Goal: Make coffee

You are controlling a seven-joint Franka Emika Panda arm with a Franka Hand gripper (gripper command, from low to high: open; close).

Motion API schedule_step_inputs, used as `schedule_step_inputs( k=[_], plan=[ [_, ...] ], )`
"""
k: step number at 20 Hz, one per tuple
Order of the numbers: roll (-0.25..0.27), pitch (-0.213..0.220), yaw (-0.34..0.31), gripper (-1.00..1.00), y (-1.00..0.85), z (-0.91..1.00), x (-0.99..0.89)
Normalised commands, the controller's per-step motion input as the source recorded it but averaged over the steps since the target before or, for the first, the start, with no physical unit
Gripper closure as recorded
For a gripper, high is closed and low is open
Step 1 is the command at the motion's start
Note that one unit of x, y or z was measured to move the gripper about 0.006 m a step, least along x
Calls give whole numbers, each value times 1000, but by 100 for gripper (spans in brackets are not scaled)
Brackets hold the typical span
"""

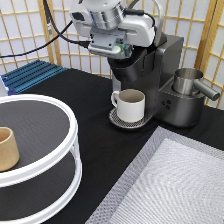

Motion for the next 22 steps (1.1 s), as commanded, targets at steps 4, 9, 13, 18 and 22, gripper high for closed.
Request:
schedule_step_inputs(
  k=[4, 9, 13, 18, 22],
  plan=[
    [-86, 0, -22, 100, 131, 85, 1],
    [-119, -11, -24, 100, 169, 28, 0],
    [-213, -46, -36, 100, 318, 4, -105],
    [-180, -10, -17, 100, 323, 98, -36],
    [-131, 0, -6, -100, 241, 134, -2]
  ],
)
